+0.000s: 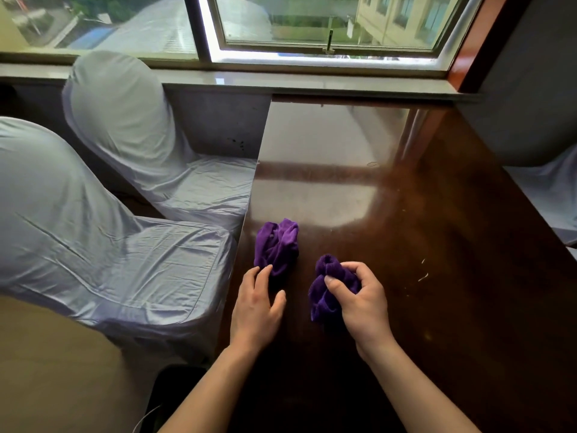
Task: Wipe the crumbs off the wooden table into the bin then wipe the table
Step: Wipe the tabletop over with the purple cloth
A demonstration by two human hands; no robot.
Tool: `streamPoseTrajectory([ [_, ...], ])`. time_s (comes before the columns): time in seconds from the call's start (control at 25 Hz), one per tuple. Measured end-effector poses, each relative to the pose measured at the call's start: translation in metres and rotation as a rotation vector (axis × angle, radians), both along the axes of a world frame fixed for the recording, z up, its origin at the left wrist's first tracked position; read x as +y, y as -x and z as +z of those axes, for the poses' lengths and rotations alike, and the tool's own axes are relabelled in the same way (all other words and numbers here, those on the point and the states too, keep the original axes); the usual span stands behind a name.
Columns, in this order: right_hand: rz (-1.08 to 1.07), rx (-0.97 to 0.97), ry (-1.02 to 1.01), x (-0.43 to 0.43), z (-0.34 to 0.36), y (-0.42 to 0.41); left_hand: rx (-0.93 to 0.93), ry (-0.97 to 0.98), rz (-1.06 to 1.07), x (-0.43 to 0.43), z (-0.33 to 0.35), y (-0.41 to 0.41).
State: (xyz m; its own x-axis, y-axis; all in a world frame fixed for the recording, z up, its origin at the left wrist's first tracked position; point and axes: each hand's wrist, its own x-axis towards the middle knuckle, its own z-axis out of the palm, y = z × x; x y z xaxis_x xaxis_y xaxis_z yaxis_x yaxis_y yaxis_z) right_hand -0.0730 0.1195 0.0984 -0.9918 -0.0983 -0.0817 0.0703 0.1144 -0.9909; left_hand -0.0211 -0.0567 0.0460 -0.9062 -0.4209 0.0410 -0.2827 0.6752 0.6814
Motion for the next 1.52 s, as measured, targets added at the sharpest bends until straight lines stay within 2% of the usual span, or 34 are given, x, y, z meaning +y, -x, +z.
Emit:
streamPoseTrajectory([
  [0.28,-0.018,-0.037,0.093,-0.035,-0.006,0.084,-0.056,0.022,0.052,-0.009,0.002,0.019],
  [0.4,-0.03,-0.109,0.08,-0.058,-0.015,0.107,-0.097,0.027,0.056,-0.02,0.003,0.036],
  [0.52,-0.009,-0.077,-0.129,-0.071,-0.028,0.122,-0.139,0.053,0.021,-0.028,0.007,0.058],
  [0.64,0.158,0.002,-0.569,-0.072,-0.038,0.133,-0.157,0.125,-0.046,-0.033,0.005,0.079],
  [0.68,0.203,0.003,-0.659,-0.071,-0.039,0.135,-0.172,0.158,-0.065,-0.034,0.003,0.085],
  [0.76,0.235,0.006,-0.722,-0.069,-0.039,0.136,-0.21,0.232,-0.092,-0.036,-0.004,0.093],
  [0.84,0.171,0.033,-0.689,-0.064,-0.036,0.129,-0.2,0.282,-0.092,-0.039,-0.01,0.097],
  [0.92,0.036,0.124,-0.607,-0.057,-0.032,0.112,-0.152,0.222,-0.06,-0.044,-0.01,0.099],
  [1.0,-0.07,0.242,-0.536,-0.048,-0.028,0.092,-0.13,0.093,0.006,-0.048,-0.005,0.094],
  [1.08,-0.098,0.274,-0.437,-0.038,-0.027,0.069,-0.107,-0.124,0.121,-0.049,0.001,0.08],
  [1.12,-0.081,0.234,-0.373,-0.032,-0.027,0.057,-0.084,-0.258,0.182,-0.045,0.004,0.069],
  [1.2,0.009,-0.013,-0.184,-0.024,-0.026,0.036,-0.007,-0.464,0.243,-0.031,0.01,0.043],
  [1.32,0.248,-0.459,0.054,-0.016,-0.022,0.016,0.081,-0.563,0.131,0.005,0.024,0.011],
  [1.4,0.302,-0.499,0.124,-0.004,-0.019,0.011,0.107,-0.586,0.018,0.031,0.031,-0.001],
  [1.52,0.227,-0.406,0.146,0.024,-0.01,0.004,0.095,-0.691,-0.072,0.057,0.036,-0.006],
])
